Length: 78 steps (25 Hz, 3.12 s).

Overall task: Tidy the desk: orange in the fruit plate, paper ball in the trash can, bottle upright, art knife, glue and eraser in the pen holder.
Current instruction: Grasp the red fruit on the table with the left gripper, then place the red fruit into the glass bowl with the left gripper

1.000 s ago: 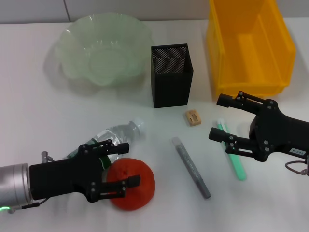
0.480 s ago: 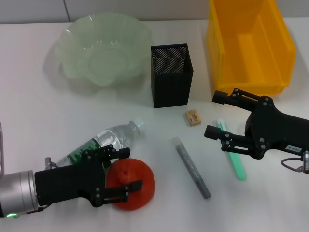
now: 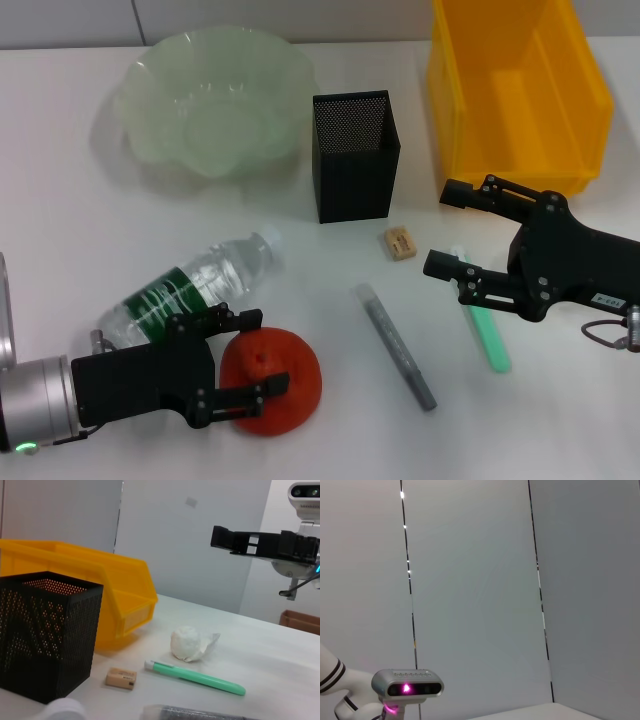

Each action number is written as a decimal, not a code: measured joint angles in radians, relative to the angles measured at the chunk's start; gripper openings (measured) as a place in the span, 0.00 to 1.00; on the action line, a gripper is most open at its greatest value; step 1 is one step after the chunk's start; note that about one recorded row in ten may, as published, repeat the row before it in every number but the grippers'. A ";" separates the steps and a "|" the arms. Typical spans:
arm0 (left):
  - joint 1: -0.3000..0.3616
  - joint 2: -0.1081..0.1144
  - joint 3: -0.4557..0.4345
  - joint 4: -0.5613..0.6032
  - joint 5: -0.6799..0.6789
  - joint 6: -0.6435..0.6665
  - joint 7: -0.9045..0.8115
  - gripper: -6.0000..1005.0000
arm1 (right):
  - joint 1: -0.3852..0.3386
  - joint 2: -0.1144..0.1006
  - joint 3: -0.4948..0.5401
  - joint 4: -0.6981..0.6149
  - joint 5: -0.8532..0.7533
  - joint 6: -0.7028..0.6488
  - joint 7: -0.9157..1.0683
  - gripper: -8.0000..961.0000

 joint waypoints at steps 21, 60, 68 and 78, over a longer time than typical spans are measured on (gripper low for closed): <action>0.001 0.000 0.000 0.004 0.000 -0.031 0.000 0.46 | 0.007 -0.002 0.000 0.013 0.010 0.001 0.000 0.80; -0.324 -0.008 -0.015 0.194 -0.462 -0.392 -0.168 0.07 | 0.006 0.000 -0.006 0.100 0.028 -0.001 -0.009 0.80; -0.390 -0.009 0.028 0.154 -0.525 -0.638 -0.149 0.07 | 0.007 0.001 -0.003 0.105 0.028 -0.001 -0.007 0.80; -0.420 -0.008 0.184 0.153 -0.567 -0.892 -0.114 0.08 | 0.014 0.002 0.000 0.104 0.028 -0.008 -0.007 0.80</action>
